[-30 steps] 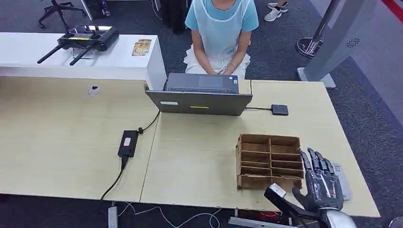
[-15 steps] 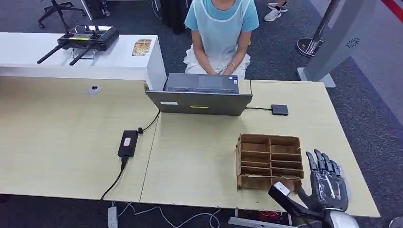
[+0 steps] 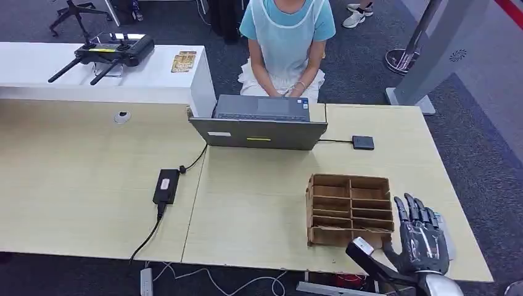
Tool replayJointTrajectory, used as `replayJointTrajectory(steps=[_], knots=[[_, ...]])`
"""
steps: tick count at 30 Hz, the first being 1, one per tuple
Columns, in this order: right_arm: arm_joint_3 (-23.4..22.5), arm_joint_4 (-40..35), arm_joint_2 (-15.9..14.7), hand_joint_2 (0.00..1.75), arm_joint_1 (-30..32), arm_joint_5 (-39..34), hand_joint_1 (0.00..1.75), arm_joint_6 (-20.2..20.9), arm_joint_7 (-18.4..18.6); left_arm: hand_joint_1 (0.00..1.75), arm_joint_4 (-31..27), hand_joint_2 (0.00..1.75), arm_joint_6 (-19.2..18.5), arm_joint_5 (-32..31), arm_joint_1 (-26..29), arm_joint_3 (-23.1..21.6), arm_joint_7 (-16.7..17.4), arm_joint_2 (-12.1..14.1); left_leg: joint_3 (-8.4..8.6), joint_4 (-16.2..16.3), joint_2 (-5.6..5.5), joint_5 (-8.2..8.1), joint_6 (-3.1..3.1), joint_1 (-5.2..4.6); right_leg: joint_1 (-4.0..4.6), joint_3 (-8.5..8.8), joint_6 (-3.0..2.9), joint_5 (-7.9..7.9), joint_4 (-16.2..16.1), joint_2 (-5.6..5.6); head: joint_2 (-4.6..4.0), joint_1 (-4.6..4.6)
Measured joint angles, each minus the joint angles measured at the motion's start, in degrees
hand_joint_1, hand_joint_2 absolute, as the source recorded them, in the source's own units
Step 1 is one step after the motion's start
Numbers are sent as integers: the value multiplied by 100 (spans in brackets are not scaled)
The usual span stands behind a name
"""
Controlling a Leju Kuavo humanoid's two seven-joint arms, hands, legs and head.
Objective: Pass the card to the sensor for recognition and then transmit it.
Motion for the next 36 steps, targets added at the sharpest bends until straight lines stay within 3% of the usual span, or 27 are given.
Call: replayJointTrajectory(steps=[17,23,30,32,36], knots=[[57,0,13,175,-17,-7,28,-2,-4,0,-2,0,-9,61,0,0,-44,-20,0,0,0,0,0,0,0,0,0,0,0,0,-2,0],[57,0,13,175,-16,-9,72,-2,0,0,-2,0,-11,79,0,0,-44,-24,0,0,0,0,0,0,0,0,0,0,0,0,0,0],[55,-2,13,175,6,-7,82,-9,68,0,0,0,-11,107,1,0,-44,-24,0,0,0,0,0,0,0,0,0,0,0,0,0,0],[55,-2,13,175,18,-6,96,-9,79,0,-2,0,-9,109,1,0,-46,-24,0,0,0,0,0,0,0,0,0,0,0,0,0,0],[55,-2,13,175,25,-4,106,-9,85,0,0,0,-9,125,1,0,-44,-24,0,0,0,0,0,0,0,0,0,0,0,0,-2,0]])
